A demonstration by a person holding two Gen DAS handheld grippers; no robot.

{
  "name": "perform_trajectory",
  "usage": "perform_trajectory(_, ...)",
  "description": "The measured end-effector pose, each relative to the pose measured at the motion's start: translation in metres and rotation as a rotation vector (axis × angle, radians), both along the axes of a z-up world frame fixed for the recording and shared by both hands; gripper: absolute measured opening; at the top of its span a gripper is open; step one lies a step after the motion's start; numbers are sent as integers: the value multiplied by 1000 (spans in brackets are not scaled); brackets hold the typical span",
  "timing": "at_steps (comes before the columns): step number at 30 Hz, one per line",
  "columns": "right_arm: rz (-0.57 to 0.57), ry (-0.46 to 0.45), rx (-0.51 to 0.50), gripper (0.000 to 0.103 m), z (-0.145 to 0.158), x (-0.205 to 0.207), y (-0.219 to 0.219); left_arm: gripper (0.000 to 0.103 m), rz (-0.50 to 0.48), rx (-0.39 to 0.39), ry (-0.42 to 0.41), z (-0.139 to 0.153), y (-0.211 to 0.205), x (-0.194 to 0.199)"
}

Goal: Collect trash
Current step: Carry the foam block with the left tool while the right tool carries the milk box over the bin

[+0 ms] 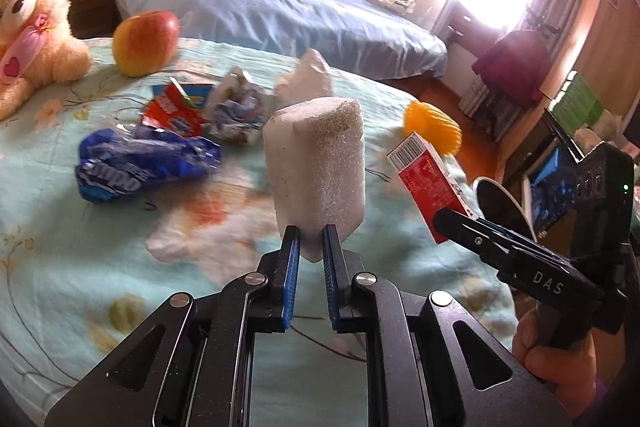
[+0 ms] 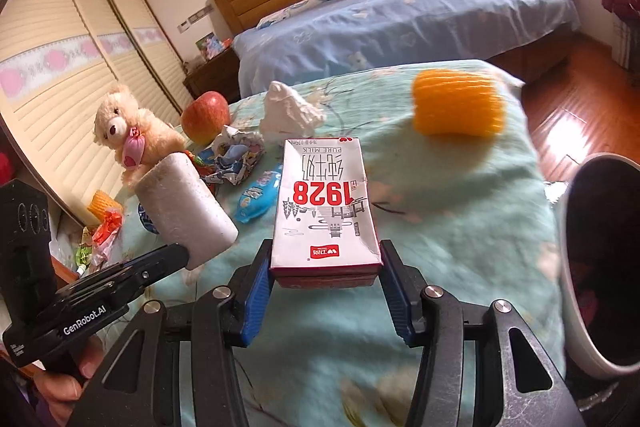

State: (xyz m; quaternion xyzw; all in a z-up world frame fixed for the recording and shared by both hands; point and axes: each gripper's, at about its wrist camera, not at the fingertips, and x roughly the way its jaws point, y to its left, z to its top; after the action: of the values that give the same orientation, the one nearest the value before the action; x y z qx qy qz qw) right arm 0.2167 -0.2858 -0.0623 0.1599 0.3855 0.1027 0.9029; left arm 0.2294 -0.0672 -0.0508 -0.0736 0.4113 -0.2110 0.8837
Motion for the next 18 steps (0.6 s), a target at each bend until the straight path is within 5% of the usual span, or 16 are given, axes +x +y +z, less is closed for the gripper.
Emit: perform_trajectory(18,-118,-24,-26,52,5,-66,-45,11,-146,25,0,-1,-63,-34)
